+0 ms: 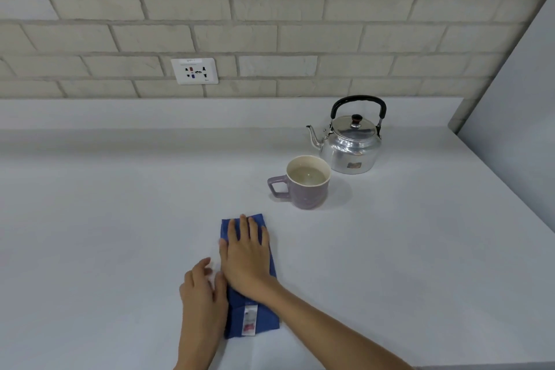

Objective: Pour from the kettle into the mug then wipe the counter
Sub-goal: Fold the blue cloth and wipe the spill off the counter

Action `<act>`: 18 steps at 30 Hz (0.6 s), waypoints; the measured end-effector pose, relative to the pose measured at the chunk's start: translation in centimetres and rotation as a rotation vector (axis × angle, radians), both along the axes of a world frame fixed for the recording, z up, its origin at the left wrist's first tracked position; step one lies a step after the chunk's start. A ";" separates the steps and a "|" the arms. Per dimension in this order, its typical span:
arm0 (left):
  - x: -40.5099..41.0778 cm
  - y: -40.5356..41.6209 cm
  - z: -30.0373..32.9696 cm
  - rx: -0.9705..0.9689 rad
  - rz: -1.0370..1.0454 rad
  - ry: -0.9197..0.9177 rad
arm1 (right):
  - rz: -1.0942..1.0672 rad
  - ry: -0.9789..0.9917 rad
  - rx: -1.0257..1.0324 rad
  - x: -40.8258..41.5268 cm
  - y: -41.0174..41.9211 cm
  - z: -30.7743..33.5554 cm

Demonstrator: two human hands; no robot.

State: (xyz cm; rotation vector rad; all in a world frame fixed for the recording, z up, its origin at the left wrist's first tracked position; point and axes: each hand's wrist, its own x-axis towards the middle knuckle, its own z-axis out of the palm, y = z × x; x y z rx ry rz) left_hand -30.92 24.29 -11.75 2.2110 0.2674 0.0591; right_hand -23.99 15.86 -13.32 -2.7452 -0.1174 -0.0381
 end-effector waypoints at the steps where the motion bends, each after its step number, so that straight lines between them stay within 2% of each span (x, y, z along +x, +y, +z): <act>1: -0.2 -0.1 0.2 0.020 -0.013 0.058 | 0.001 -0.014 0.000 0.7 -0.3 0.7; 3: -0.6 -0.7 0.4 0.044 -0.065 0.151 | 0.036 -0.024 -0.014 2.2 -1.1 2.2; 7: -0.6 -1.1 0.8 -0.017 -0.089 0.218 | 0.166 0.201 0.089 4.2 -1.7 4.0; 9: -0.5 -0.8 0.9 -0.050 -0.084 0.219 | 0.178 0.249 0.154 4.4 -1.3 4.3; 18: -0.3 2.1 1.6 -0.070 0.047 0.119 | 0.149 0.151 0.307 4.6 1.7 4.1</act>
